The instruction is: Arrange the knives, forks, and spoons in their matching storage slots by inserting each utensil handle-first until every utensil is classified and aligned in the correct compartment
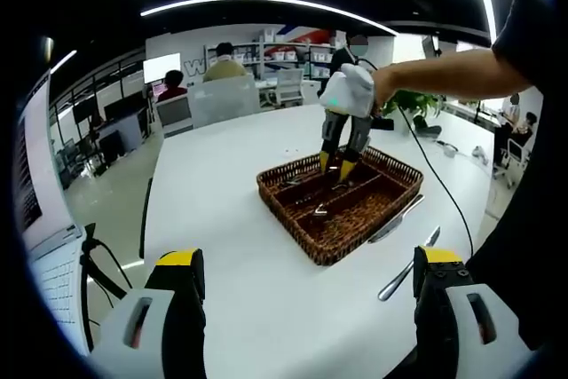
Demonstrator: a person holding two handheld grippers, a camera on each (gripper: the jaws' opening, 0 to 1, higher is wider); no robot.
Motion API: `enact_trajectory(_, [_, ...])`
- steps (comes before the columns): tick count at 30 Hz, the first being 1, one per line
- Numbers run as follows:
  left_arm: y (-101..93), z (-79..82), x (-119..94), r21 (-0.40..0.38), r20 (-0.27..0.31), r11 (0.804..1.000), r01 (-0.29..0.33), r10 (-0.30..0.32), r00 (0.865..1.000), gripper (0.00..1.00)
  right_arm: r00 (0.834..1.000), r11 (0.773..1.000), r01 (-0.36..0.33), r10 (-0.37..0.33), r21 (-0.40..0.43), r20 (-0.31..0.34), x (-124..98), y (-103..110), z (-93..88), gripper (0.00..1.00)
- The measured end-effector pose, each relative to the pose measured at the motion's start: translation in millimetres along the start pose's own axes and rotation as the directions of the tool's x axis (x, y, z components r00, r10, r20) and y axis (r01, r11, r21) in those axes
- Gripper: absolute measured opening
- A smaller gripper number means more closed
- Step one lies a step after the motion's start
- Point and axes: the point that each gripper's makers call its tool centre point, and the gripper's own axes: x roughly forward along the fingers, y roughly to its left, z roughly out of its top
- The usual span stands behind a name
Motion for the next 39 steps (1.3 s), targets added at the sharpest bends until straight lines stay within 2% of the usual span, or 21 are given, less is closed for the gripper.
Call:
enact_trajectory(4, [0.5,-2.8,-1.6,-0.005,-0.004,1.000,-0.001,0.001,1.000,1.00,0.999,0.999,0.012,-0.013,0.030,0.029,7.7,-6.3,1.5,0.18])
enact_trajectory(10, [3.0,-8.5,-4.9,-0.010,-0.017,1.000,-0.006,0.006,1.000,1.00,0.998,1.000,-0.011,0.012,-0.021,0.055,26.8,-6.0,7.7,0.17])
enact_trajectory(14, [3.6,-10.9,-5.6,-0.017,-0.024,1.000,-0.007,0.007,1.000,1.00,0.992,0.993,-0.040,0.053,-0.110,0.113,39.4,-2.6,20.8,0.13])
enact_trajectory(15, [3.5,-11.5,-5.7,-0.017,-0.026,1.000,-0.007,0.007,1.000,1.00,0.996,0.994,-0.033,0.042,-0.104,0.083,40.8,-4.4,15.5,0.11])
enact_trajectory(17, [4.3,-12.8,-6.0,-0.017,-0.029,1.000,-0.008,0.008,1.000,1.00,0.995,0.994,-0.037,0.046,-0.103,0.088,47.1,-5.4,16.0,0.09])
enact_trajectory(19, [5.6,-13.9,-6.8,-0.022,-0.029,1.000,-0.013,0.012,1.000,1.00,0.993,0.996,-0.037,0.047,-0.086,0.111,50.9,-6.3,17.2,0.06])
enact_trajectory(24, [6.1,-15.9,-8.3,-0.027,-0.038,0.999,-0.020,0.019,0.999,1.00,0.992,0.998,-0.051,0.054,-0.026,0.113,51.5,-7.7,14.9,0.04])
enact_trajectory(26, [6.1,-15.7,-7.9,-0.029,-0.037,0.999,-0.021,0.020,0.999,1.00,0.988,0.996,-0.072,0.079,-0.056,0.130,44.5,-4.1,19.7,0.00])
enact_trajectory(27, [5.9,-15.3,-7.5,-0.029,-0.037,0.999,-0.021,0.020,0.999,1.00,0.991,0.998,-0.064,0.065,-0.013,0.117,42.6,-7.1,19.0,0.00])
enact_trajectory(28, [5.6,-14.9,-7.0,-0.029,-0.037,0.999,-0.020,0.019,0.999,1.00,0.993,0.989,-0.093,0.083,0.119,0.084,40.7,-4.0,15.3,0.00])
enact_trajectory(31, [4.6,-13.9,-4.3,-0.026,-0.037,1.000,-0.015,0.014,0.999,1.00,0.995,0.995,-0.081,0.077,0.051,0.070,39.1,-6.0,12.5,0.00])
enact_trajectory(35, [2.6,-12.3,-2.9,-0.024,-0.034,1.000,-0.009,0.009,0.999,1.00,0.995,0.991,-0.073,0.065,0.110,0.070,39.6,-6.0,7.9,0.00])
enact_trajectory(39, [2.2,-11.9,-3.7,-0.022,-0.035,1.000,-0.009,0.008,0.999,1.00,0.998,0.986,-0.057,0.050,0.159,0.044,36.5,-6.8,1.6,0.00])
